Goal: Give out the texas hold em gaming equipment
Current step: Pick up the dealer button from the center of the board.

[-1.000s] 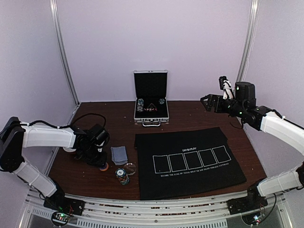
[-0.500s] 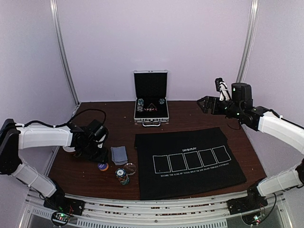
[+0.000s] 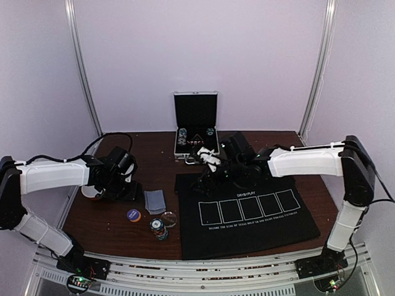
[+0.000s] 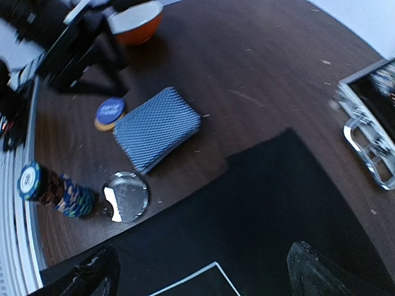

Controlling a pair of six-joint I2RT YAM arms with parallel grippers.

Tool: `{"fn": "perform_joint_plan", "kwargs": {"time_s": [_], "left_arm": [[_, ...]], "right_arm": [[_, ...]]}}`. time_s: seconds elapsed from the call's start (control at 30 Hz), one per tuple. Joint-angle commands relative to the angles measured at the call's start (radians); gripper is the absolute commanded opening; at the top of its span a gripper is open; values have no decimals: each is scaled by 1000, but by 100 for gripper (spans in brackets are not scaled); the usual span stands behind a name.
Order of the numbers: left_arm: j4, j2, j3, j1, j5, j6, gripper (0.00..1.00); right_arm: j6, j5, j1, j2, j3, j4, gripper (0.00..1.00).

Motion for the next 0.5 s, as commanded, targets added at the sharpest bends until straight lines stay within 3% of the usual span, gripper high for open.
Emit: {"fn": "perform_joint_plan", "kwargs": {"time_s": [0.0, 0.1, 0.47], "left_arm": [[50, 0, 4, 32, 18, -12, 65], [57, 1, 3, 42, 16, -11, 65], [82, 23, -12, 57, 22, -6, 66]], "right_arm": [[-358, -218, 65, 144, 91, 17, 97], [-468, -263, 102, 246, 162, 16, 97], [-521, -244, 149, 453, 314, -49, 96]]}}
